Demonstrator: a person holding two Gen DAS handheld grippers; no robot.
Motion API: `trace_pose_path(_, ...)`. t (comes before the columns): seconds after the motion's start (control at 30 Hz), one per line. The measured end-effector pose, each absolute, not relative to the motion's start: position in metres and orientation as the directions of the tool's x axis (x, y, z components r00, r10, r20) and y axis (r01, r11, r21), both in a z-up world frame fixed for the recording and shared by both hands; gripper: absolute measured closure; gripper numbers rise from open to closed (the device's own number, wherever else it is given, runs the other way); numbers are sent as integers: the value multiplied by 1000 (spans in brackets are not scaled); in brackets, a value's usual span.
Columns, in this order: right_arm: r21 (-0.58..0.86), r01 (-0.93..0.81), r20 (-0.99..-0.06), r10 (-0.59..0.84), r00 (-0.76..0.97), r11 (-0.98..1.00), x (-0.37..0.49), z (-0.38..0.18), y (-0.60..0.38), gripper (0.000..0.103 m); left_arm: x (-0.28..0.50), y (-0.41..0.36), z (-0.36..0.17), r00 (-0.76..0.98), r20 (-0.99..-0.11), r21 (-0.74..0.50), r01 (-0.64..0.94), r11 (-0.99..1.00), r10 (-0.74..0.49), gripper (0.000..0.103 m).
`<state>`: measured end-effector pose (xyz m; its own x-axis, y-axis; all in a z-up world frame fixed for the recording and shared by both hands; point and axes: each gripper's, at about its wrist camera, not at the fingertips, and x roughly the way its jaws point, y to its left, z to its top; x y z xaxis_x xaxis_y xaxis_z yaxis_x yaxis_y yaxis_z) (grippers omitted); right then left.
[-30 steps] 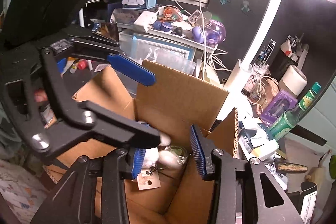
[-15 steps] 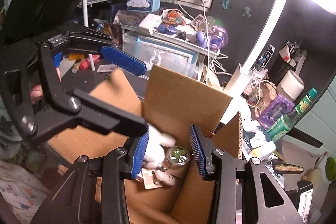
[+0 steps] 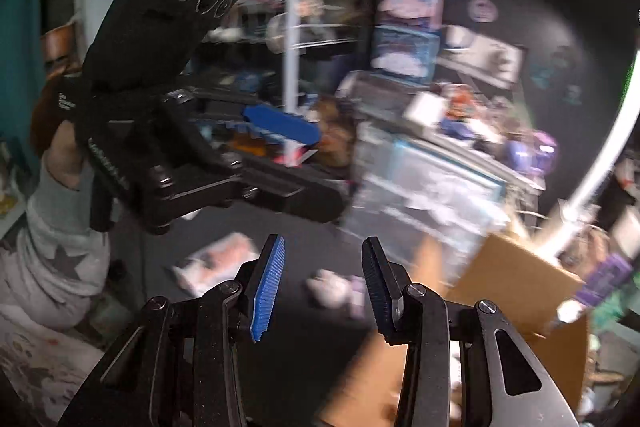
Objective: Organize objects
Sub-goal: 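Withdraw both grippers from the box back over the desk, then grasp the white fluffy plush with the ribbon using the right gripper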
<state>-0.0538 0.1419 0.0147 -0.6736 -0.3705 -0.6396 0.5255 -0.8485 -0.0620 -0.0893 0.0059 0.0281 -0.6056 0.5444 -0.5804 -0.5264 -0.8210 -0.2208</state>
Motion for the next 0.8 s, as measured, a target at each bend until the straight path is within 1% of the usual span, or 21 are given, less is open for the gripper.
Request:
trace_pose_path(0.13,-73,570,-665,-386,-639,-818,-61,-6,106,67,-74,-29,11,-640,-588,-221,-461,-859,495,12)
trace_pose_path(0.17,-65,578,-676,-391,-625,-813,-62,-13,100,67,-71,-37,5,-646,-591,-222,-446,-867,484,10)
trace_pose_path(0.2,-46,585,-691,-397,-604,-810,-66,-21,94,67,-68,-42,0,-650,-592,-223,-435,-872,476,6)
trace_pose_path(0.3,-28,588,-736,-382,-559,-808,-77,-49,80,67,-59,-59,-19,-656,-601,-236,-399,-886,456,4)
trace_pose_path(0.37,-30,561,-762,-344,-549,-828,-87,-70,78,67,-56,-67,-29,-650,-605,-258,-386,-886,460,4)
trace_pose_path(0.43,-49,504,-789,-276,-550,-863,-100,-95,81,67,-55,-73,-40,-639,-611,-283,-376,-883,468,4)
trace_pose_path(0.57,-110,393,-807,-149,-572,-913,-117,-126,95,67,-57,-78,-57,-626,-631,-292,-356,-888,459,4)
trace_pose_path(0.67,-119,342,-803,-112,-585,-932,-124,-135,104,66,-58,-79,-65,-616,-637,-306,-349,-886,463,4)
trace_pose_path(0.8,-77,314,-814,-122,-568,-946,-136,-142,114,66,-60,-79,-69,-606,-639,-319,-351,-880,473,4)
